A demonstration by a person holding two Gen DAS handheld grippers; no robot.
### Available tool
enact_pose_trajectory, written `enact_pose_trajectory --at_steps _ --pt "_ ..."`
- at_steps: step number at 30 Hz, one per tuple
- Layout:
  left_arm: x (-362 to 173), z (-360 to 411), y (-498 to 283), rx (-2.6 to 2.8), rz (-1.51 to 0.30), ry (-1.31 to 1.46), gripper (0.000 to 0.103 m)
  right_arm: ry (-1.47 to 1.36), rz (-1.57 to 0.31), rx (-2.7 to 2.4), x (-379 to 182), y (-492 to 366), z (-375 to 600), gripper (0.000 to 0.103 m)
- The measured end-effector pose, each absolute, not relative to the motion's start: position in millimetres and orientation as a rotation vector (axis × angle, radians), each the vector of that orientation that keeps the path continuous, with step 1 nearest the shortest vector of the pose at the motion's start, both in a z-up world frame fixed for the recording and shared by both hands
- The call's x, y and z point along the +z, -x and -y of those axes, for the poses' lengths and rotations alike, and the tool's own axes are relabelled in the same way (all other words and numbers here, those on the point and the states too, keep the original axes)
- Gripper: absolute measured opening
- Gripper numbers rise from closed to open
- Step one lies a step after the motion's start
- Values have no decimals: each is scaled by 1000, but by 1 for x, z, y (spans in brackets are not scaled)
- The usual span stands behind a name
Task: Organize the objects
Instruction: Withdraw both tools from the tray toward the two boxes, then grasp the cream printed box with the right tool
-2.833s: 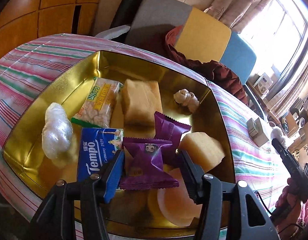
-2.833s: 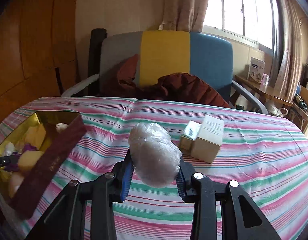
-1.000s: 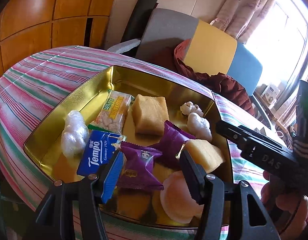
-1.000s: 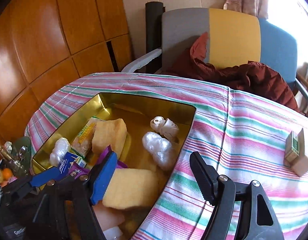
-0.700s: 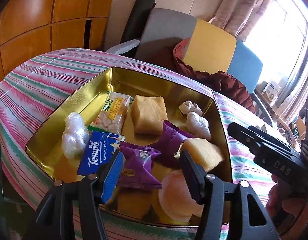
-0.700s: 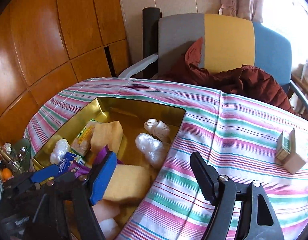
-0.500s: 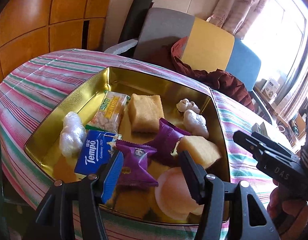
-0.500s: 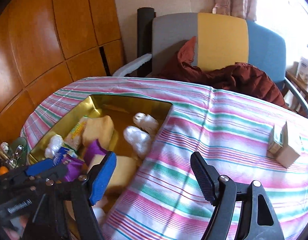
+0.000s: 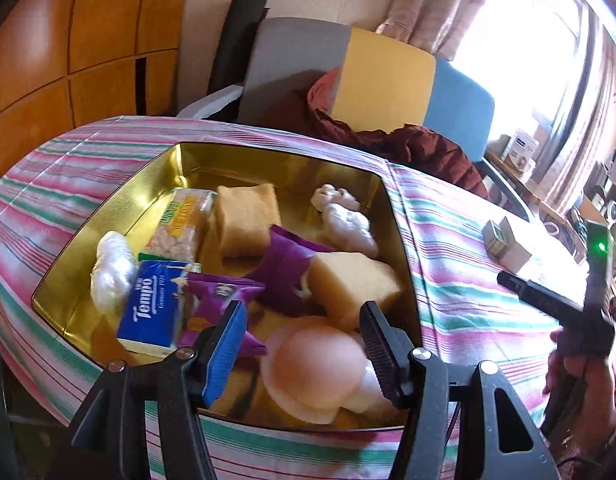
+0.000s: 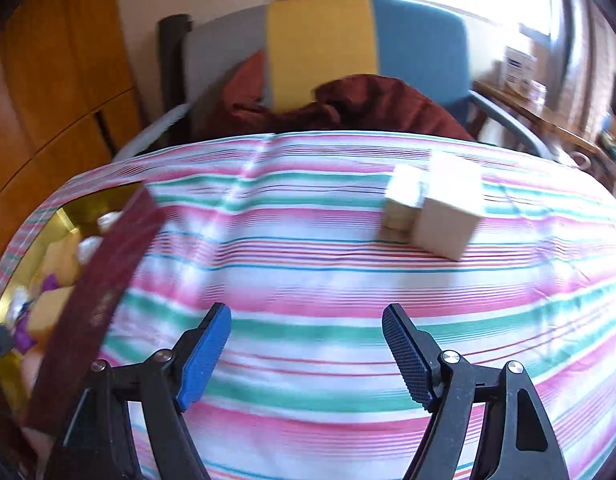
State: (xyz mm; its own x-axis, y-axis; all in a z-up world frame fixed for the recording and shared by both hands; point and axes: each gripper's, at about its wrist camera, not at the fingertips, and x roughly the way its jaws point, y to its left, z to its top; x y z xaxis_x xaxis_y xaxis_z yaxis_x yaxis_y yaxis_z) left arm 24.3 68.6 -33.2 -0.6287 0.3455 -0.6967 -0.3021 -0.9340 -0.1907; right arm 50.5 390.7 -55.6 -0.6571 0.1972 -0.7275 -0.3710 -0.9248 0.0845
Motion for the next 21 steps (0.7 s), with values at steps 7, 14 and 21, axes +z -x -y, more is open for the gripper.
enact_pose_trajectory --at_steps 7,14,21 --pt "-24 -87 -37 2529 0 1069 60 981 -365 2460 -43 -36 -460 86" --pt "-19 -105 -47 2510 -83 1067 60 985 -432 2385 -42 3 -512 87" --pt "-19 -125 -53 2484 -159 1062 60 1099 -456 2387 -62 23 -535 65"
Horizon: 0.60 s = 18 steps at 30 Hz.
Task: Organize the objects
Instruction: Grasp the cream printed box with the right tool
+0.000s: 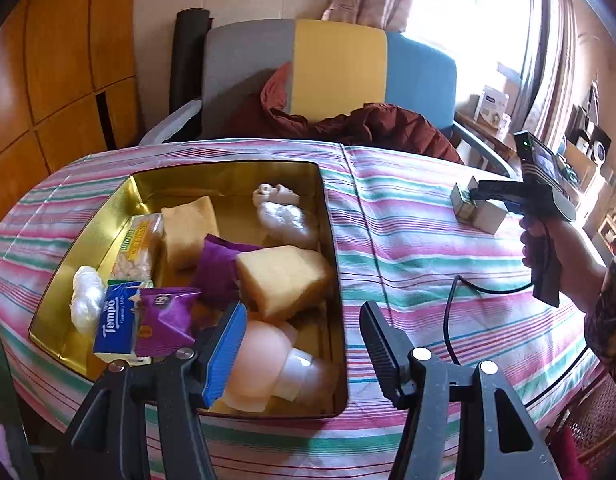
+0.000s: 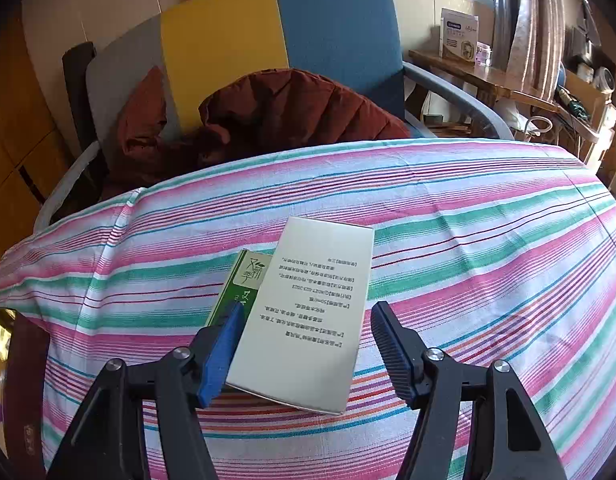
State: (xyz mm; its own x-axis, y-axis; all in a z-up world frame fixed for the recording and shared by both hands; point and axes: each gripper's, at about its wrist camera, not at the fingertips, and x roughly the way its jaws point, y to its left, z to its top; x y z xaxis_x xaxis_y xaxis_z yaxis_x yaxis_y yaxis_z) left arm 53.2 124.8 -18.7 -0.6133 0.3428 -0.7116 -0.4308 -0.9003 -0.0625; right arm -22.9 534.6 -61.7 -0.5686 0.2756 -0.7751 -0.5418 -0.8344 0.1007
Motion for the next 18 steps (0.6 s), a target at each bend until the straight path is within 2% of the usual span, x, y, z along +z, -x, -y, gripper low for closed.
enact_pose_trajectory --at_steps 4,7,14,18 --pt "-19 -137 -55 2457 -195 1062 60 1101 -415 2433 -62 17 -534 59" --pt "-19 -149 -56 2431 -211 1061 60 1119 -377 2445 -61 11 -533 51" --pt "-19 -178 -50 2368 -221 1074 60 1204 -319 2459 -62 -19 -539 50" --pt "-17 -200 -40 2327 -202 1088 60 1234 -353 2450 -62 -43 -545 50"
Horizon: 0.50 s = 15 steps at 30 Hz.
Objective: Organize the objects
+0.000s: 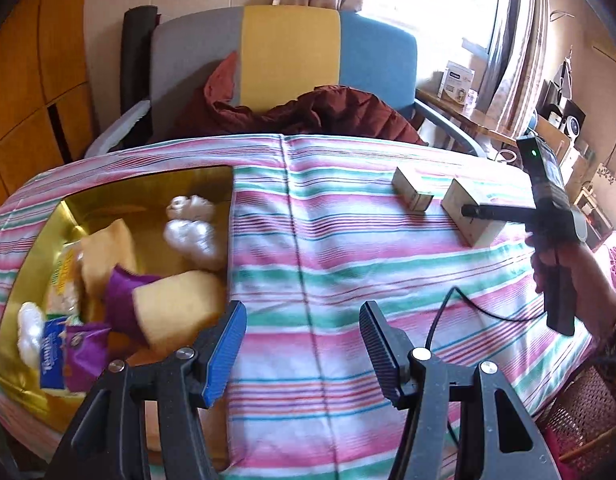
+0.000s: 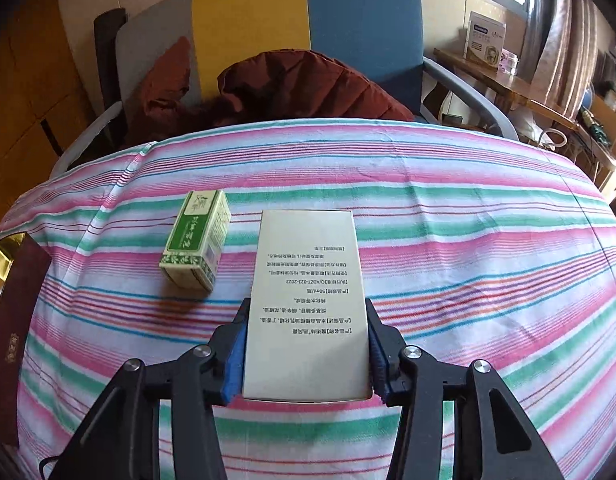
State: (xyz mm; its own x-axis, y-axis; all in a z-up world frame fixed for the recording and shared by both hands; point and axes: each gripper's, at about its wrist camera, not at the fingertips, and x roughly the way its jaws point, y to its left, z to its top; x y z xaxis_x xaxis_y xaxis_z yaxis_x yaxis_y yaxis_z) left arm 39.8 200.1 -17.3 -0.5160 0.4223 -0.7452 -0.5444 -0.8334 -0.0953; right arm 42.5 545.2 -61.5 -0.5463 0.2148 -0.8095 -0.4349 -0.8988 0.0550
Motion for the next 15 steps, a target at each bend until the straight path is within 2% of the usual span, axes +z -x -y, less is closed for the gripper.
enact_pose_trajectory --at_steps 7,15 --pt "-19 -270 -13 2214 -196 1119 63 1218 -350 2462 -62 -74 -547 50" --pt "-40 -369 17 2118 -275 1165 67 1241 -377 2438 -64 -68 -551 50"
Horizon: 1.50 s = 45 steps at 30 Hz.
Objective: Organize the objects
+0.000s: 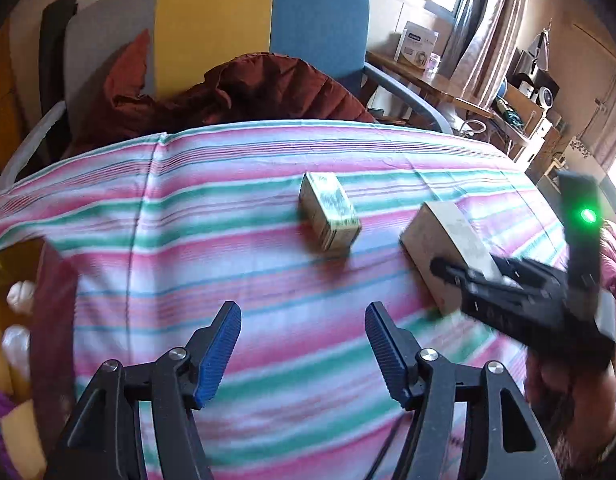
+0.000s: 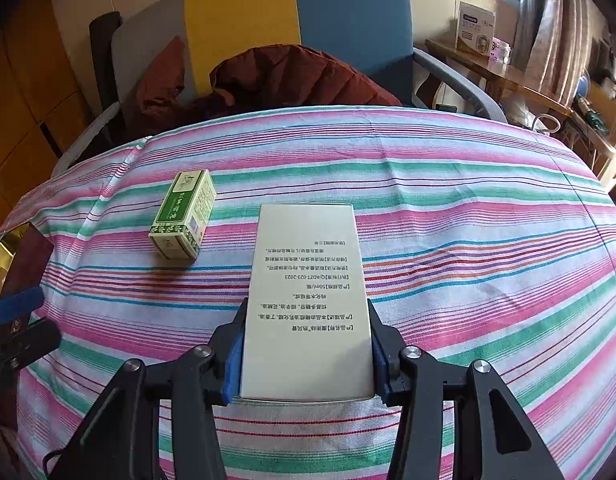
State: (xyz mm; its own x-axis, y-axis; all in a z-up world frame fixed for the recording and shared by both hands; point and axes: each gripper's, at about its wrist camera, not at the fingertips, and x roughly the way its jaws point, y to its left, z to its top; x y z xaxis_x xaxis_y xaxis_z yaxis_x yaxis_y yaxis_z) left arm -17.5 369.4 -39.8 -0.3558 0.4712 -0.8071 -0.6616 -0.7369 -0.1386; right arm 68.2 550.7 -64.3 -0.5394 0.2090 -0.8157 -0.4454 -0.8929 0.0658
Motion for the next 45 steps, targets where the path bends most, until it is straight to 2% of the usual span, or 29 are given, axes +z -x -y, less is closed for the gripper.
enact_pose_trajectory --at_steps 3,9,15,17,19,21,25,29,45 --pt "-46 -403 26 2129 -335 1149 68 1251 -348 2416 -65 -66 -550 50" --pt "-58 -442 52 2155 -286 1210 71 1252 -400 2345 -66 -71 -559 50" --pt "-70 -472 55 2184 -425 1168 71 1273 -428 2316 -69 -71 -564 50" --pt "-74 -473 60 2190 -408 1169 71 1278 -432 2313 -70 -71 -565 50" --pt "-79 -471 65 2194 -382 1173 66 1280 -442 2314 -70 -70 -565 50" --pt "-83 -467 69 2198 -371 1180 49 1274 -460 2316 -70 -71 -567 50" --pt "-85 -458 65 2221 -415 1098 35 1273 -466 2321 -70 -71 -567 51" --pt "-83 -448 62 2221 -389 1081 31 1280 -475 2317 -72 -70 -568 51" --pt "-81 -401 32 2238 -303 1055 30 1279 -480 2392 -72 -70 -558 50"
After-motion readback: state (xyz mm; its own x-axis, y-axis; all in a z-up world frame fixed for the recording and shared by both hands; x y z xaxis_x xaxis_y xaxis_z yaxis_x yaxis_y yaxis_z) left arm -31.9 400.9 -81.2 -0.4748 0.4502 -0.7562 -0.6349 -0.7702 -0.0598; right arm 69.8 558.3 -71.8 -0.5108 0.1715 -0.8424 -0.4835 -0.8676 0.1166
